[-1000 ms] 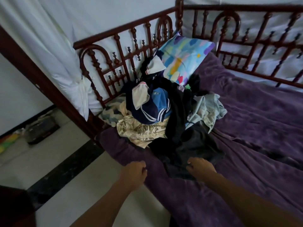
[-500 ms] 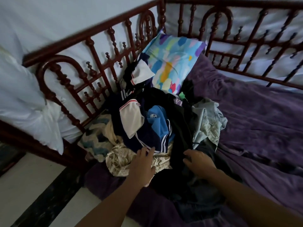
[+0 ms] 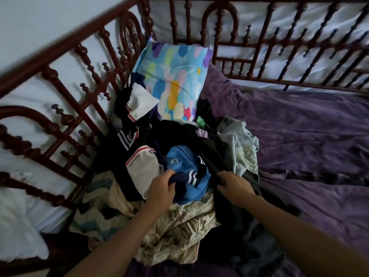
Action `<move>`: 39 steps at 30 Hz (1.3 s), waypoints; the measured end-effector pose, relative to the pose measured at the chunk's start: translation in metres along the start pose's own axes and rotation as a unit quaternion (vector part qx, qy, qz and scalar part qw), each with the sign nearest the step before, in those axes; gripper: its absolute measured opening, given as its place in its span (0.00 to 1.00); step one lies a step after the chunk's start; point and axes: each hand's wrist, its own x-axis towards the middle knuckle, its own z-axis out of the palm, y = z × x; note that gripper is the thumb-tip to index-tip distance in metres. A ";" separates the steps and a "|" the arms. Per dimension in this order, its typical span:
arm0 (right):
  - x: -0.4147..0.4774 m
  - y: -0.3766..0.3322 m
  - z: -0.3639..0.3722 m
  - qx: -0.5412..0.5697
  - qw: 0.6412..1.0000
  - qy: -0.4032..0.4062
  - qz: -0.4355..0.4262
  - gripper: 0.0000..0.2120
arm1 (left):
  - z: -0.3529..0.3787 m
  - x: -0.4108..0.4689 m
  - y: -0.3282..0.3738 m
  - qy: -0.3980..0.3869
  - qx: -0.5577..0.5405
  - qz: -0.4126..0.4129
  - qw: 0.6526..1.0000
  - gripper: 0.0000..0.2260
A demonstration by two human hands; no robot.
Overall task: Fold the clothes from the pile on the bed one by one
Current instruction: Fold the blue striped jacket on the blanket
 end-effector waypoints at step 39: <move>-0.229 0.019 -0.221 0.792 0.610 0.027 0.011 0.17 | -0.038 -0.028 0.229 -0.184 -0.111 0.202 0.956 0.03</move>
